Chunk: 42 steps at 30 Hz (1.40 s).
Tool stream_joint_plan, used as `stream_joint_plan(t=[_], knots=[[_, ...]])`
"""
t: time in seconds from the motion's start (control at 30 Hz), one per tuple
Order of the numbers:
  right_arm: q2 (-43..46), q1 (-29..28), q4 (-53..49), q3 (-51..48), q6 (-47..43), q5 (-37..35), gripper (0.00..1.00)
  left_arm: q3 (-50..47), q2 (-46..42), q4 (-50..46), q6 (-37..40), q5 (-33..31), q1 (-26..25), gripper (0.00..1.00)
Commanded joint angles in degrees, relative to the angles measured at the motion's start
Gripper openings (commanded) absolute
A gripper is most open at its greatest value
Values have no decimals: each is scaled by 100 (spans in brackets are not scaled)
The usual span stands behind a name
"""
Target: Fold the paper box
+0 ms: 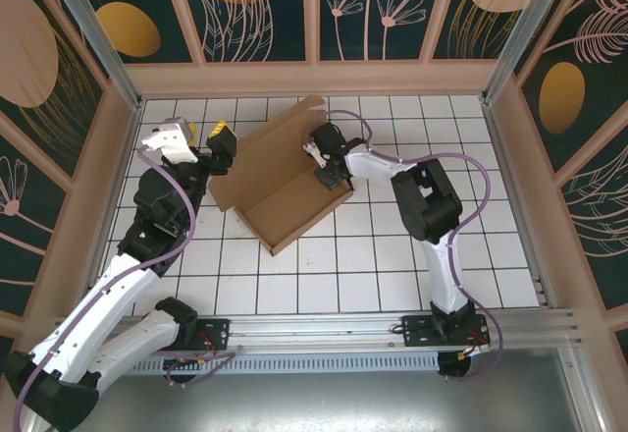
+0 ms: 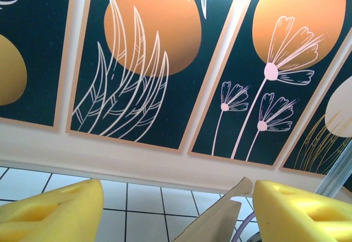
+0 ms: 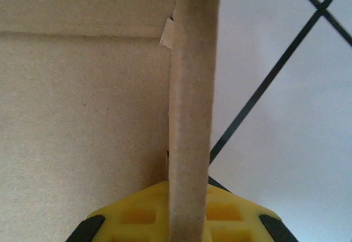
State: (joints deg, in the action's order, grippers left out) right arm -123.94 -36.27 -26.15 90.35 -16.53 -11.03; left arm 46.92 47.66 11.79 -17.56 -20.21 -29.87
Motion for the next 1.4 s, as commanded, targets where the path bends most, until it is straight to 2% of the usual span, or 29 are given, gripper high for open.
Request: stream_joint_plan(t=[0.0,0.13,0.27,0.37,0.53,0.6,0.73,0.8,0.97,1.03,1.13,1.2,1.3,1.37], knots=[[141,-199,-269,-117,-257,-1846,0,-33,-57,201,105,-101,-54,72],[99,-310,-192,-245,-279,-2385,0,-26,-55,201,108,-102,-59,72],[112,-304,-261,-160,-116,-2093,4,-27,-65,183,118,-125,-59,72],[261,-190,-241,-166,31,-1286,10,-37,-72,192,130,-139,-61,72],[701,286,-97,-246,599,707,29,-63,-82,217,148,-118,-63,73],[1048,462,273,-510,854,1404,35,-68,-73,244,141,-110,-62,73],[1533,764,904,-983,1181,2146,50,-56,-20,236,71,-142,-64,73],[1521,748,939,-1008,1149,2169,53,-59,-2,231,15,-261,-70,73],[972,604,683,-620,1056,1377,52,-102,28,248,-178,-556,-63,75],[750,587,638,-487,1062,1245,49,-117,59,224,-359,-795,-69,80],[433,561,584,-332,1104,1250,41,-303,51,238,-727,-1192,-65,97],[331,542,623,-322,1218,1050,33,-299,91,262,-549,-806,-59,98],[485,606,931,-625,1722,447,20,-253,194,221,-557,-780,-70,98],[729,712,1126,-960,2231,321,20,-245,259,169,-561,-861,-65,99]])
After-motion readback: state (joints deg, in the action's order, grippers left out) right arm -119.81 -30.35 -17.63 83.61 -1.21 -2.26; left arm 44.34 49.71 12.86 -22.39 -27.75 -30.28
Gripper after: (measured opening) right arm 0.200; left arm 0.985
